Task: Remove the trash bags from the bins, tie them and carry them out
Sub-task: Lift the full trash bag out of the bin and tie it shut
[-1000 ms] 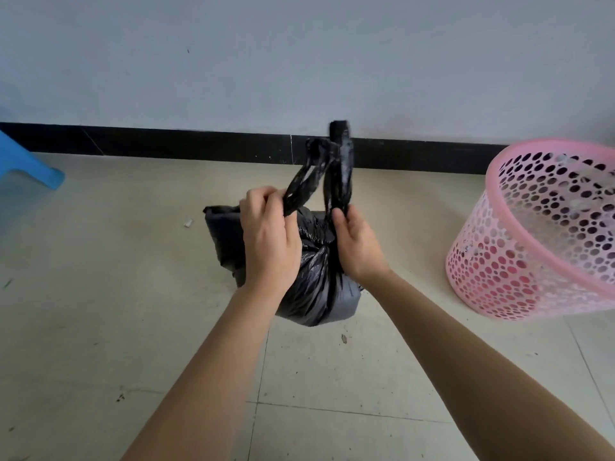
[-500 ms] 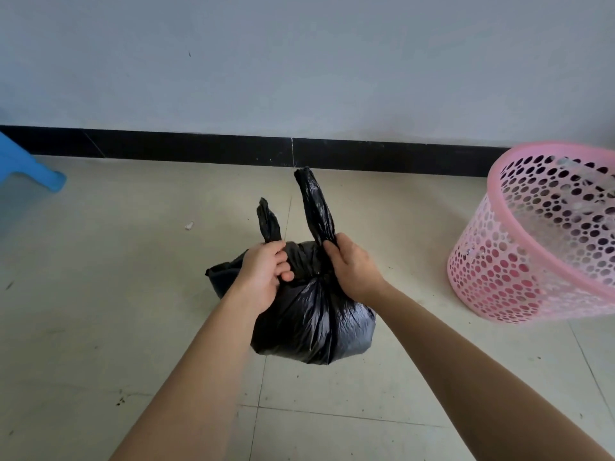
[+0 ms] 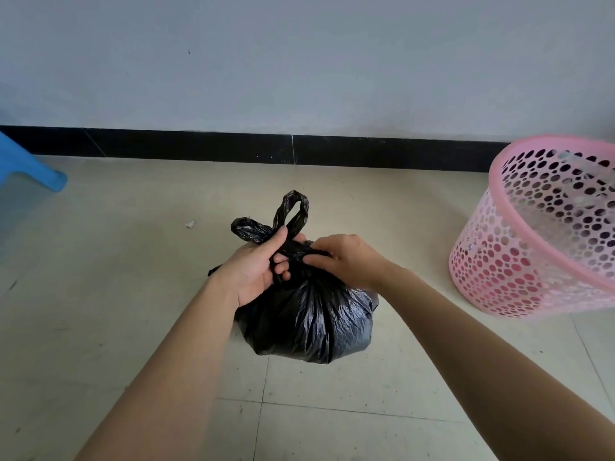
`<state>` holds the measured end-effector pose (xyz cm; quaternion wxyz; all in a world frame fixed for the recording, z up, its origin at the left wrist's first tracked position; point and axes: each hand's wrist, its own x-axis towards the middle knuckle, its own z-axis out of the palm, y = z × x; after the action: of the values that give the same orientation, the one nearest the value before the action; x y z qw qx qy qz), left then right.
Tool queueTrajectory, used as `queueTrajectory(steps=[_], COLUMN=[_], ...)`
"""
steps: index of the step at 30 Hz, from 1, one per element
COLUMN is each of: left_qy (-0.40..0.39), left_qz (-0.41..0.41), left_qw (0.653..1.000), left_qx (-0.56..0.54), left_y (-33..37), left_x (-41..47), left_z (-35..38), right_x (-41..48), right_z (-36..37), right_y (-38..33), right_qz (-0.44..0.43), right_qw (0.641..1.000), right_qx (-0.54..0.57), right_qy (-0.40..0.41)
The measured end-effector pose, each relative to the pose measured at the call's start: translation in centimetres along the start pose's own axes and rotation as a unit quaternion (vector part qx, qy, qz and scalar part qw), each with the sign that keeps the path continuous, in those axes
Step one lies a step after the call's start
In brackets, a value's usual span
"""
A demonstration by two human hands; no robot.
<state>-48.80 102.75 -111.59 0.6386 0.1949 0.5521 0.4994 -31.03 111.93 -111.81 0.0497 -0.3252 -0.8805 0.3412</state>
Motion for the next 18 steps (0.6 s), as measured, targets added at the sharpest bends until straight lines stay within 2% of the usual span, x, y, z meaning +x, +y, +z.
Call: queueTrajectory(steps=[3, 6, 10, 12, 15, 18], left_qy=[-0.022, -0.056, -0.095, -0.111, -0.120, -0.115], left_qz=[-0.010, -0.016, -0.010, -0.003, 0.024, 0.062], left_qw=[1.000, 0.998, 0.991, 0.989, 0.992, 0.990], left_qx=[-0.009, 0.031, 0.098, 0.102, 0.019, -0.050], left_y=[0.2, 0.6, 1.0, 1.0, 1.0, 1.1], left_x=[-0.3, -0.5, -0.7, -0.7, -0.7, -1.0], left_z=[-0.1, -0.1, 1.0, 1.5, 1.4, 0.9], right_x=[-0.5, -0.3, 0.6, 1.2, 1.4, 0.9], right_z=[-1.0, -2.0, -3.1, -3.4, -4.0, -4.2], right_y=[0.3, 0.3, -1.9, -3.0, -3.0, -2.2], right_qz=[0.115, 0.150, 0.099, 0.075, 0.088, 0.098], right_qw=[0.966, 0.921, 0.906, 0.889, 0.846, 0.816], right_qx=[0.231, 0.358, 0.404, 0.425, 0.458, 0.488], right_qy=[-0.027, 0.028, 0.081, 0.152, 0.257, 0.295])
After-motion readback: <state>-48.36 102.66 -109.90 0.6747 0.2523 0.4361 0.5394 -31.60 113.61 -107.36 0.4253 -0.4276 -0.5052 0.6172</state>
